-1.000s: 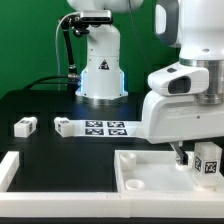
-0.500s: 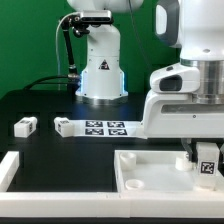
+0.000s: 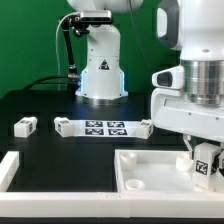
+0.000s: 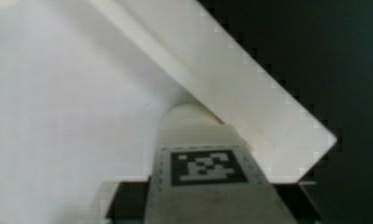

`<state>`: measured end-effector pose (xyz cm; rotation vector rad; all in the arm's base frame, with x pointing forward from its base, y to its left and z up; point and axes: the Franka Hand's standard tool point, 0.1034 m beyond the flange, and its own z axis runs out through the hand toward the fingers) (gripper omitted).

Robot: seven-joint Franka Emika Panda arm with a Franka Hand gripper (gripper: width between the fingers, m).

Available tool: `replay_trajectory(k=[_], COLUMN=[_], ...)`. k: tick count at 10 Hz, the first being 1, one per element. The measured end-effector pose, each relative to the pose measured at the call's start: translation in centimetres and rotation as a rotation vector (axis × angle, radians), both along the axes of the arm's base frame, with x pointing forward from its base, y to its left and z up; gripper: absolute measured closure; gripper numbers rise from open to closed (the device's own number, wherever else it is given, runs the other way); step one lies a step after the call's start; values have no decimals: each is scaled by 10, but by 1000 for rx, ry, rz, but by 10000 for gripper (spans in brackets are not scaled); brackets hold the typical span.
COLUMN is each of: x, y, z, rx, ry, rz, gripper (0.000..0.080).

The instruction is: Assemble square table

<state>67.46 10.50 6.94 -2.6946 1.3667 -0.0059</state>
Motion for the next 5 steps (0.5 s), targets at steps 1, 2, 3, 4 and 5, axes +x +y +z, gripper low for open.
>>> replay_trajectory(k=[1, 2, 3, 4, 5], x=[1, 1, 1, 1, 1], y=[-2, 0, 1, 1, 1], z=[0, -1, -1, -1, -1], rx=[44, 109, 127, 124, 115], ry=[9, 42, 53, 50, 36], rz=[-106, -386, -475, -457, -374], gripper=[511, 511, 511, 504, 504])
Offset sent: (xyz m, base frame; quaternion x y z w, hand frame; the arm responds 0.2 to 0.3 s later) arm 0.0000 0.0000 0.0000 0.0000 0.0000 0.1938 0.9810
